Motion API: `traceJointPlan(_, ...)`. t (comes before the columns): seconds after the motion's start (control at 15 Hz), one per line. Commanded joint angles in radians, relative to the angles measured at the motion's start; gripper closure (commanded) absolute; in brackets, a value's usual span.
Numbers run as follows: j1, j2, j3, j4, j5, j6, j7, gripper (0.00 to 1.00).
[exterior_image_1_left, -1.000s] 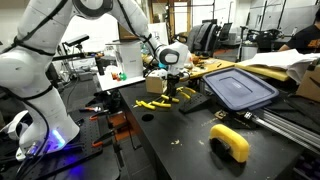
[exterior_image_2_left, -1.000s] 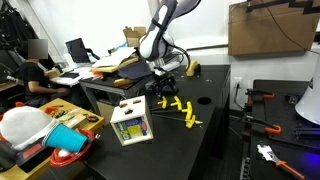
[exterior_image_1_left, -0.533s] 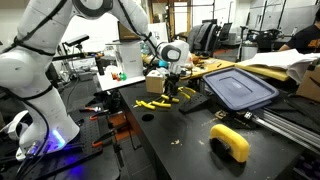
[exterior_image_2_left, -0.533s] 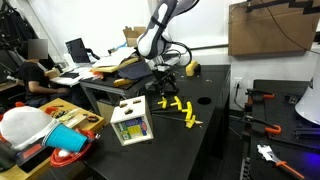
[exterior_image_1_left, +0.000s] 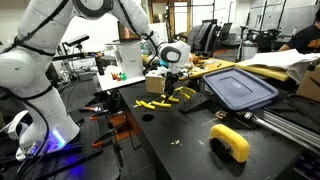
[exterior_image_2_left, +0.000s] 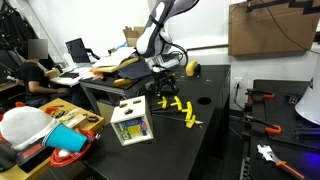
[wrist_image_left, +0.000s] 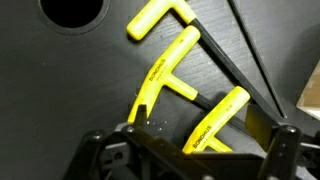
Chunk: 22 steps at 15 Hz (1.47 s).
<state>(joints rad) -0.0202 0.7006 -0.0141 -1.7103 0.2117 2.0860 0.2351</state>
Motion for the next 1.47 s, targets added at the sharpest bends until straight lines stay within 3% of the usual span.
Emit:
traceJointPlan(0.0, -0.002, 0.008, 0.000, 0.000, 0.074, 0.010, 0.089, 0.00)
traceJointPlan(0.27, 0.006, 0.023, -0.002, -0.010, 0.127, 0.030, 0.158, 0.00)
traceJointPlan(0.87, 0.045, 0.059, -0.025, -0.058, 0.131, 0.320, 0.243, 0.00)
traceJointPlan(1.07, 0.059, 0.054, -0.030, -0.089, 0.123, 0.362, 0.253, 0.00)
traceJointPlan(1.13, 0.065, 0.050, -0.034, -0.102, 0.113, 0.374, 0.248, 0.25)
traceJointPlan(1.2, 0.067, 0.048, -0.033, -0.111, 0.113, 0.388, 0.246, 0.26)
traceJointPlan(1.4, 0.070, 0.032, -0.040, -0.123, 0.112, 0.394, 0.248, 0.50)
